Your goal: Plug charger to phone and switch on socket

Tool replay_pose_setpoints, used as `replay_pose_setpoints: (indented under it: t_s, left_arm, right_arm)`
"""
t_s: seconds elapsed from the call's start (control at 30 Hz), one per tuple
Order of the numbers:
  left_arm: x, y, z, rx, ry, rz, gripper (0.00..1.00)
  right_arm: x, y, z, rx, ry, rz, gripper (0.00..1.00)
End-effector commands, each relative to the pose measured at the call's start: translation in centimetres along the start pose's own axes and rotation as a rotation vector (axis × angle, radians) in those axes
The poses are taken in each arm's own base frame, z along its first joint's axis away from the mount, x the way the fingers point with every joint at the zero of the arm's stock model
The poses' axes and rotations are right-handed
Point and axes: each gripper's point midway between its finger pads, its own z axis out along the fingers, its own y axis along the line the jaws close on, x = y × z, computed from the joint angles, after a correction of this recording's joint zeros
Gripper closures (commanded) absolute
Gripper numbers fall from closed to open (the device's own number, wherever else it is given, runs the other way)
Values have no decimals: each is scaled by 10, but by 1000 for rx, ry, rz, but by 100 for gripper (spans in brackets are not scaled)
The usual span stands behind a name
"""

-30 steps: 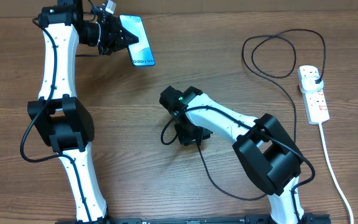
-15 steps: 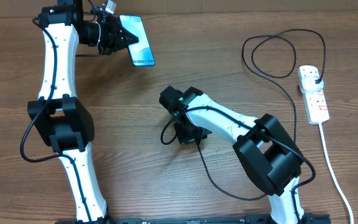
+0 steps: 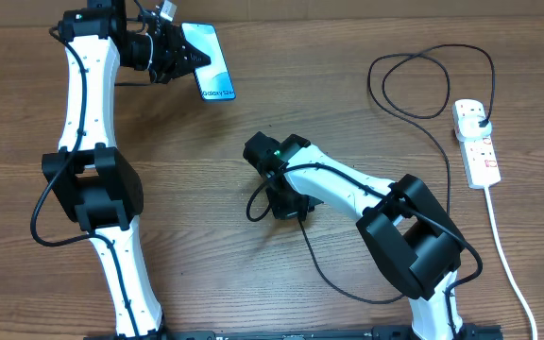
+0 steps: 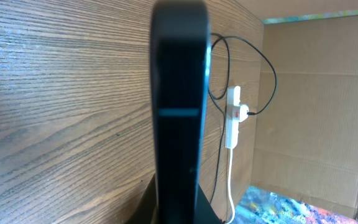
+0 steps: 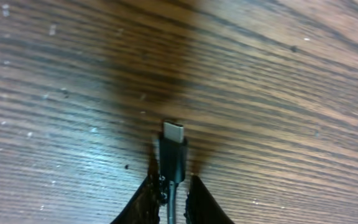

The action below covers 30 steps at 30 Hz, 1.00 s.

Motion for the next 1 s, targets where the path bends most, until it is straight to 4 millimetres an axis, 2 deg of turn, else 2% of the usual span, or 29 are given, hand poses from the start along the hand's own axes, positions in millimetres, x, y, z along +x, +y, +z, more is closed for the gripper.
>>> replay_pose_setpoints:
  t_s: [0.0, 0.27, 0.43, 0.67, 0.8, 0.97]
  left_arm:
    - [1, -27, -12, 33, -22, 75, 96]
    - [1, -27, -12, 33, -22, 76, 96]
    - [1, -27, -12, 33, -22, 76, 96]
    - [1, -28, -12, 35, -22, 87, 96]
    - [6, -45, -13, 136, -7, 185, 96]
    - [15, -79, -22, 349, 4, 328, 96]
  right_arm:
    - [6, -17, 15, 90, 12, 8, 87]
    - [10, -20, 21, 103, 13, 6, 88]
    - [14, -21, 29, 100, 18, 6, 96]
    - [15, -5, 28, 10, 39, 5, 96]
    - [5, 11, 15, -125, 46, -17, 96]
    - [-16, 30, -26, -384, 10, -62, 96]
